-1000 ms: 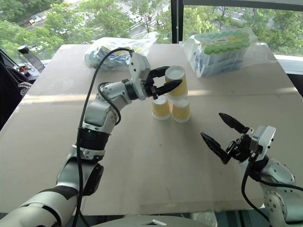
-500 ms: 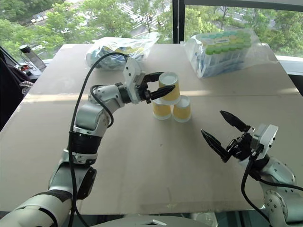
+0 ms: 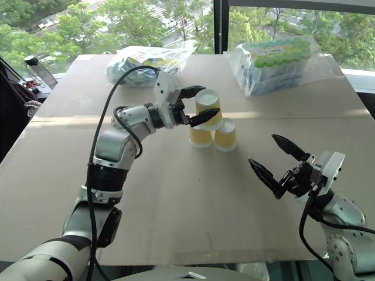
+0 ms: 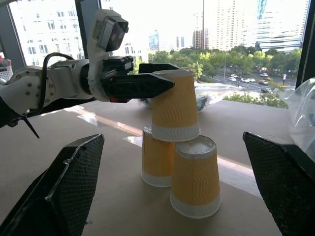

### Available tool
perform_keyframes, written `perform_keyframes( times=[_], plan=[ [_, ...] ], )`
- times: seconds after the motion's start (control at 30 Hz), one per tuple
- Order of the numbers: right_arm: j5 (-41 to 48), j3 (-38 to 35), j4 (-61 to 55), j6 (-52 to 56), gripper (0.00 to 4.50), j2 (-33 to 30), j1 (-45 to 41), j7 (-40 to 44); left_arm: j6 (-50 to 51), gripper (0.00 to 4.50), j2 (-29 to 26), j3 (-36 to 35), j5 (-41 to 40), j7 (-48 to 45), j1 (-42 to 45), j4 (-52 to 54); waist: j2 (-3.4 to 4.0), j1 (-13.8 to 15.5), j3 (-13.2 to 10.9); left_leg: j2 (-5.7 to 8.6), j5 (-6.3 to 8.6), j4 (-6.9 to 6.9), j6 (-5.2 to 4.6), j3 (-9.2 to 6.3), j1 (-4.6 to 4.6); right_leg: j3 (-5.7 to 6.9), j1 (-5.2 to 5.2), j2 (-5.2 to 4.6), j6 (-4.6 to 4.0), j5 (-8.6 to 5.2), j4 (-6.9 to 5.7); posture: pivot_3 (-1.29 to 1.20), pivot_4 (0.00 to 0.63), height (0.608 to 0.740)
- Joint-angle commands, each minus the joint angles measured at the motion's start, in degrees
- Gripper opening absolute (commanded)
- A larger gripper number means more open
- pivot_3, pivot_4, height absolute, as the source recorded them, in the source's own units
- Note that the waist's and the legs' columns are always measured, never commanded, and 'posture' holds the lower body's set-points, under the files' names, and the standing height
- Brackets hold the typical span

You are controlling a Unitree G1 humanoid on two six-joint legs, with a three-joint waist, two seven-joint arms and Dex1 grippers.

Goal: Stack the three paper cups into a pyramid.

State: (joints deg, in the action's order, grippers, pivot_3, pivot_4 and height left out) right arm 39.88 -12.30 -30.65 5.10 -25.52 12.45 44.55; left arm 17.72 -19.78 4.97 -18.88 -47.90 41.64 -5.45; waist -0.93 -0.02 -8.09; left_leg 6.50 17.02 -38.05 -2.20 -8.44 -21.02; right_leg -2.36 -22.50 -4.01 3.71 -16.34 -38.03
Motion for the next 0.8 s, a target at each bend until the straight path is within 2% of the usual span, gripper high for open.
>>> perform_keyframes(
  times=[0.03, 0.3, 0.43, 0.53, 0.67, 0.8],
  plan=[
    [0.9, -1.0, -1.5, -0.5, 4.50, -0.4, -0.4, 0.3, -2.5, 4.40, 0.6, -2.4, -1.5, 0.5, 0.0, 2.6, 0.00, 0.0, 0.0, 0.00, 0.00, 0.00, 0.00, 0.00, 0.00, -0.01, 0.00, 0.00, 0.00, 0.00, -0.01, 0.00, 0.150, 0.740],
    [0.6, -1.1, 0.0, -1.3, 4.50, -0.3, 0.6, 2.2, -4.9, 4.40, 1.9, -7.6, -7.3, 0.8, -1.5, 10.1, 0.00, 0.0, 0.0, 0.00, 0.00, -0.04, 0.00, 0.00, -0.01, 0.00, 0.00, 0.00, 0.00, 0.00, 0.00, 0.00, 0.150, 0.740],
    [-0.1, -1.5, 2.1, -2.0, 4.50, -0.4, 2.1, 3.8, 0.4, 4.40, -1.3, -10.6, -12.1, 1.6, -6.6, 18.7, 0.02, -0.2, 0.0, 0.00, 0.00, -0.05, 0.00, 0.01, -0.01, -0.03, 0.01, 0.00, 0.01, 0.00, 0.01, 0.00, 0.150, 0.740],
    [-1.5, -2.2, 4.7, -3.5, 4.50, -1.1, 3.5, 5.7, 6.0, 4.40, -5.7, -11.8, -14.6, 2.1, -15.7, 25.8, 0.06, -0.6, 0.0, 0.00, 0.00, 0.01, 0.00, 0.01, 0.05, -0.10, 0.02, 0.01, 0.00, 0.00, 0.00, 0.00, 0.150, 0.740],
    [-3.3, -3.1, 10.2, -5.7, 4.50, -2.4, 5.1, 9.1, 9.1, 4.40, -11.3, -12.4, -14.1, 2.5, -32.9, 35.1, 0.07, -0.6, 0.0, 0.00, 0.01, 0.16, -0.01, 0.04, 0.23, -0.26, 0.08, 0.05, 0.00, 0.00, 0.01, 0.00, 0.150, 0.740],
    [-7.0, -3.3, 18.3, -7.9, 4.50, -4.1, 5.2, 11.7, 11.6, 4.40, -13.1, -10.6, -8.3, 8.8, -48.2, 41.7, 0.08, 0.5, 0.0, 0.01, 0.01, 0.17, -0.02, 0.00, 0.26, -0.34, 0.13, 0.01, 0.00, 0.01, 0.04, 0.00, 0.150, 0.740]
  ],
)
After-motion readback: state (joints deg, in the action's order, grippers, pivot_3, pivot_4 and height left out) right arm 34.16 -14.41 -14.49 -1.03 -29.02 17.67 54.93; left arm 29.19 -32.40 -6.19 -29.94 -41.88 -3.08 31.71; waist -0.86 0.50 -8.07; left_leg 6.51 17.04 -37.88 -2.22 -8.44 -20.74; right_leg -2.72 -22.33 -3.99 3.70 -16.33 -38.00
